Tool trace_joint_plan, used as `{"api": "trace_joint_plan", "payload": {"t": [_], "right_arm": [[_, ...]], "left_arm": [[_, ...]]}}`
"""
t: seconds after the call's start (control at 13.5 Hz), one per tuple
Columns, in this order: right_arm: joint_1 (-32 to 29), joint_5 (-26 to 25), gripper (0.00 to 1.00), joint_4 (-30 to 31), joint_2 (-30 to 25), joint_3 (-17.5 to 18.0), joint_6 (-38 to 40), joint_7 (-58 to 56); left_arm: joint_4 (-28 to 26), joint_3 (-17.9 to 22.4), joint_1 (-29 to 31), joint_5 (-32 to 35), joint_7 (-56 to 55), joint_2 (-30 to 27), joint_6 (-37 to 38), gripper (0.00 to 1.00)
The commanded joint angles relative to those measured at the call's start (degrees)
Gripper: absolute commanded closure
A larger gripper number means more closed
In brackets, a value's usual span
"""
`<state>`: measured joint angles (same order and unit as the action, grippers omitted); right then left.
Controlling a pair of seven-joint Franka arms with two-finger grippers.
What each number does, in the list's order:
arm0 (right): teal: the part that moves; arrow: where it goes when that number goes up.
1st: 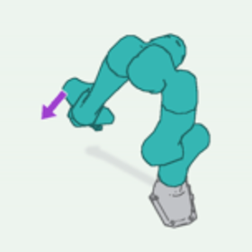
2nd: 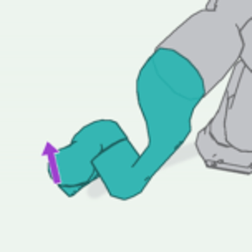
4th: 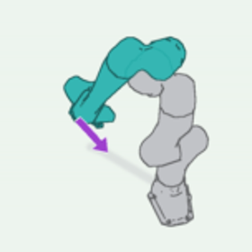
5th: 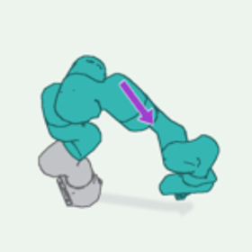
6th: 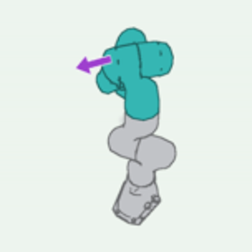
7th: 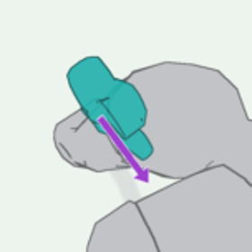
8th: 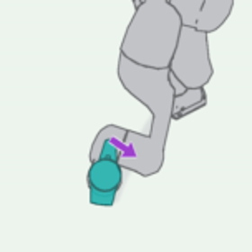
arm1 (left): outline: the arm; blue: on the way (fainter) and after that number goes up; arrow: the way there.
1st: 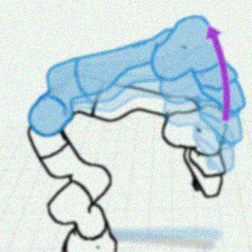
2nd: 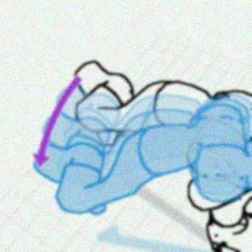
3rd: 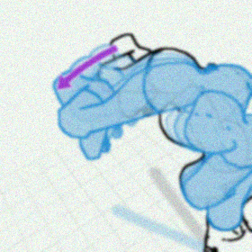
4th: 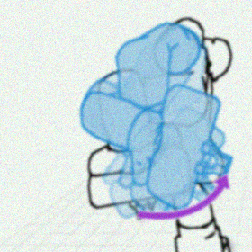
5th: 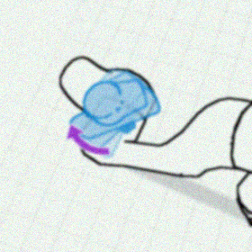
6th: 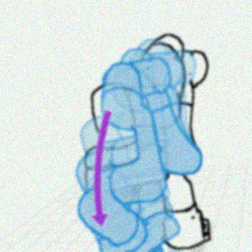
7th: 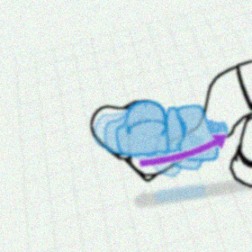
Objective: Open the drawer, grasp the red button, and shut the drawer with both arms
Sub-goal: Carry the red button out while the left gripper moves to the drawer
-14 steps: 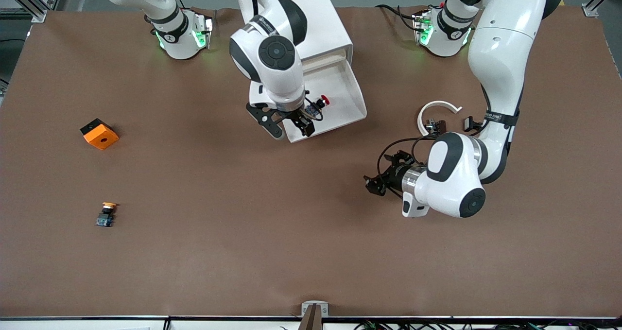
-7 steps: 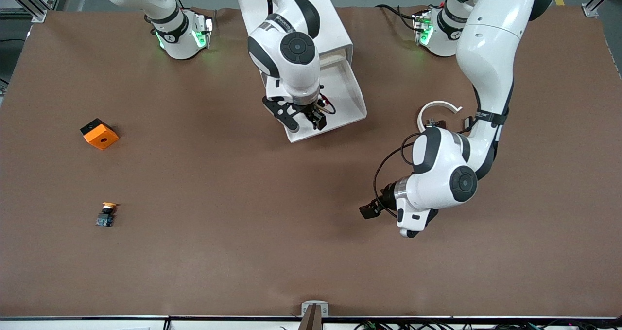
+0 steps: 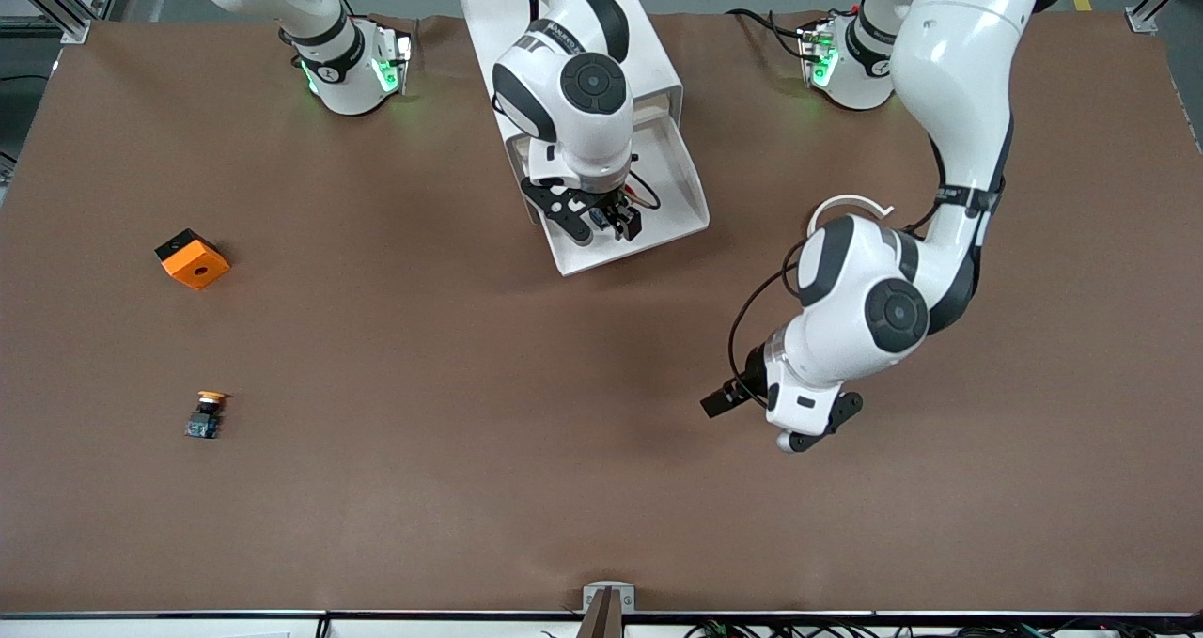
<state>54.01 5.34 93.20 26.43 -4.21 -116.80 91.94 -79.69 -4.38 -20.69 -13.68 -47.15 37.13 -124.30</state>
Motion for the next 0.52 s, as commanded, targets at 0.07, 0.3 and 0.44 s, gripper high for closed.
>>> {"api": "trace_joint_plan", "payload": {"t": [0.07,0.3,0.44], "right_arm": [[1.09,-0.42,0.0,-0.91,1.08,-0.54,0.7,1.14],[1.36,-0.42,0.0,-1.0,1.96,-0.54,0.26,1.14],[1.36,-0.42,0.0,-1.0,2.22,-0.54,0.26,0.71]], "left_arm": [[-9.07,0.16,-2.77,4.96,-3.55,-5.84,-4.98,0.0],[-10.48,-0.01,-4.18,6.29,-4.7,-7.6,-4.99,0.0],[-10.48,0.07,-4.62,6.38,-4.62,-7.69,-4.81,0.0]]}}
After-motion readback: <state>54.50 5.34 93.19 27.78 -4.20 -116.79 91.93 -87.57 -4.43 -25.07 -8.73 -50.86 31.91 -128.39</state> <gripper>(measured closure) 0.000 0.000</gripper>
